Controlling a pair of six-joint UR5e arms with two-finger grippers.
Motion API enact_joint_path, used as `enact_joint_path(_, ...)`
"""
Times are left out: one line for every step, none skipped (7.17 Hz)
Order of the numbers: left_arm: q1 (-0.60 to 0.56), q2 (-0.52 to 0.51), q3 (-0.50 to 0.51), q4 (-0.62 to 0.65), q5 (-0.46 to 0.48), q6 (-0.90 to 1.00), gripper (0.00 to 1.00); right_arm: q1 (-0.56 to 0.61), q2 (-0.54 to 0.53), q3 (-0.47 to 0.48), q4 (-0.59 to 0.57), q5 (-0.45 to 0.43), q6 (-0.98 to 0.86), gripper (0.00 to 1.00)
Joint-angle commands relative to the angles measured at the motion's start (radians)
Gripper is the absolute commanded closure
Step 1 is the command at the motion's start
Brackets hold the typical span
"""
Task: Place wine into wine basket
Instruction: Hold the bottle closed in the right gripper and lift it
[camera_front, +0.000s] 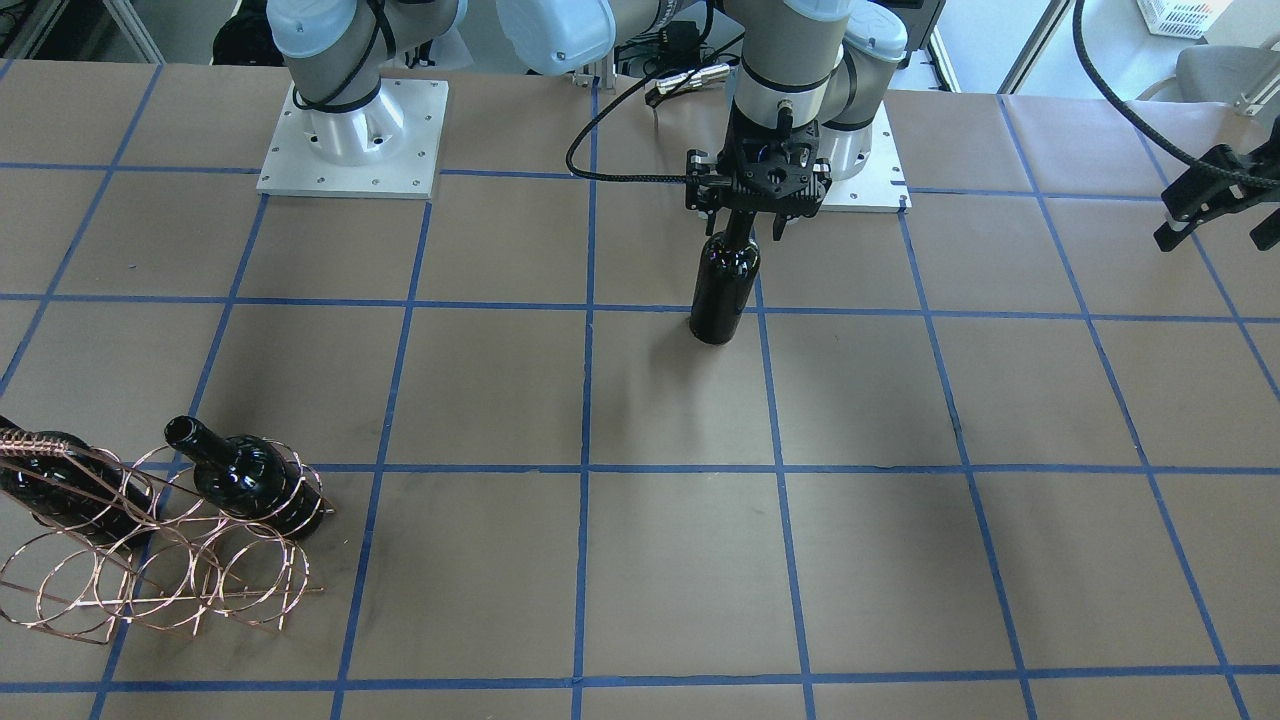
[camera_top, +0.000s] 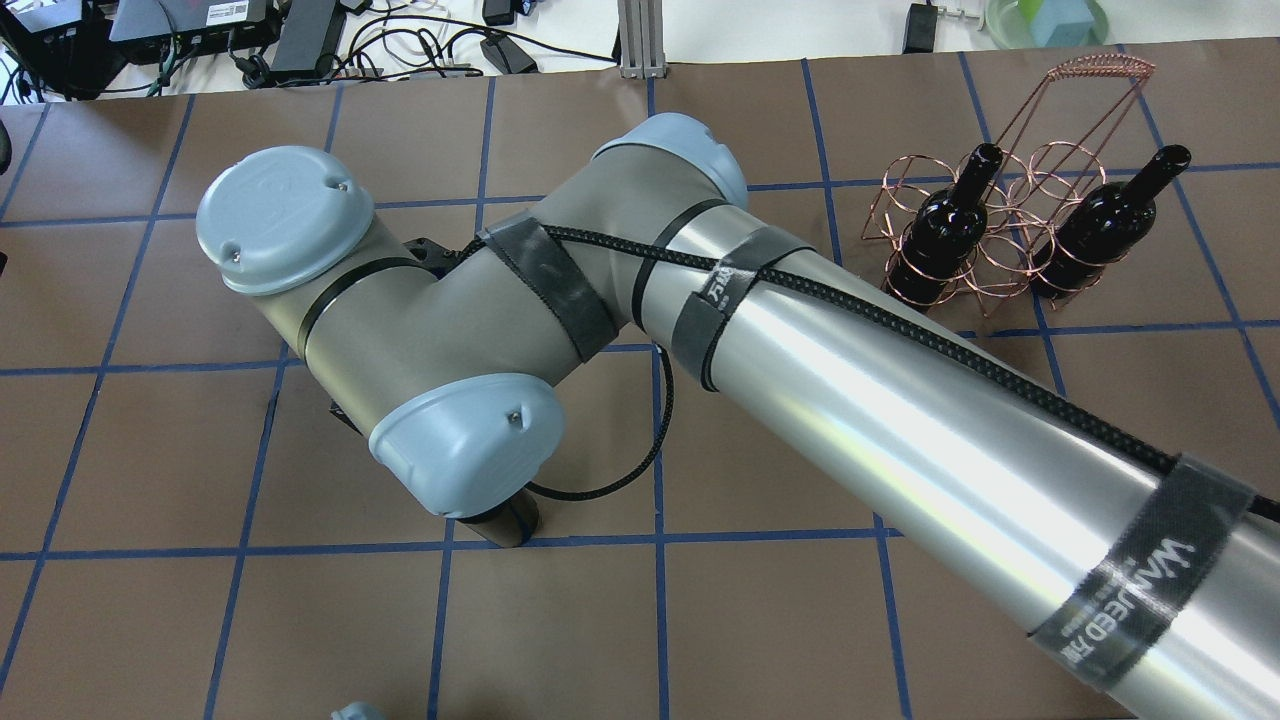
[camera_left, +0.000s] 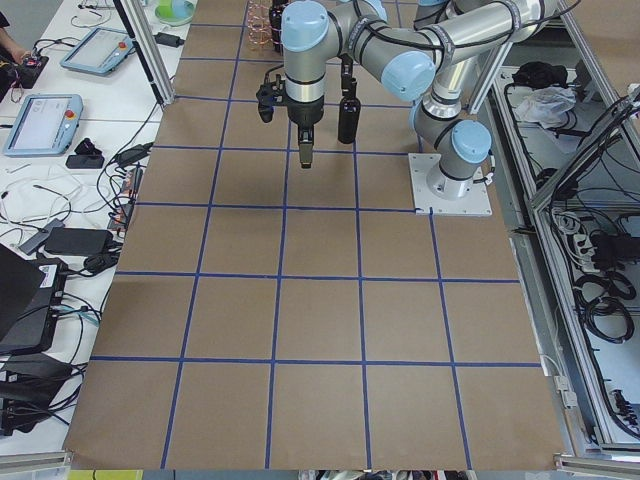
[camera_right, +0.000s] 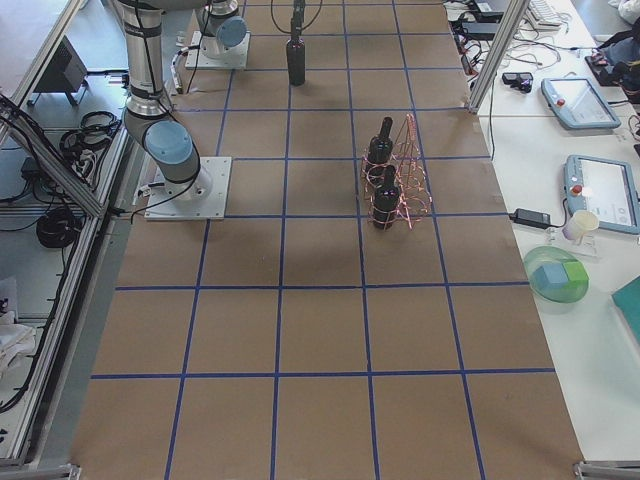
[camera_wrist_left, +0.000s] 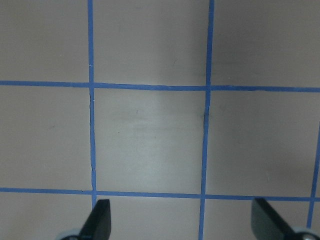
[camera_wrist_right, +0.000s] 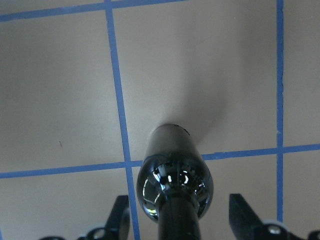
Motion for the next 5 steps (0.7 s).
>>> enact_joint_path(0.000,0.000,-0.001,0.000,0.002,0.000,0.00,0.000,0.002,0.002,0.001,0.006,0.001,0.48)
enact_joint_path(0.000,0.000,-0.001,0.000,0.000,0.000,0.00,-0.001,0.000,0.000,-0.004,0.027,0.014,0.61)
enact_joint_path(0.000,0.000,-0.001,0.000,-0.001,0.000,0.00,0.000,0.000,0.000,-0.007,0.029,0.015,0.74)
enact_joint_path(0.000,0.000,-0.001,0.000,-0.001,0.000,0.00,0.000,0.000,0.000,-0.009,0.029,0.017,0.89)
enact_joint_path(0.000,0.000,-0.001,0.000,-0.001,0.000,0.00,0.000,0.000,0.000,-0.007,0.029,0.017,1.00)
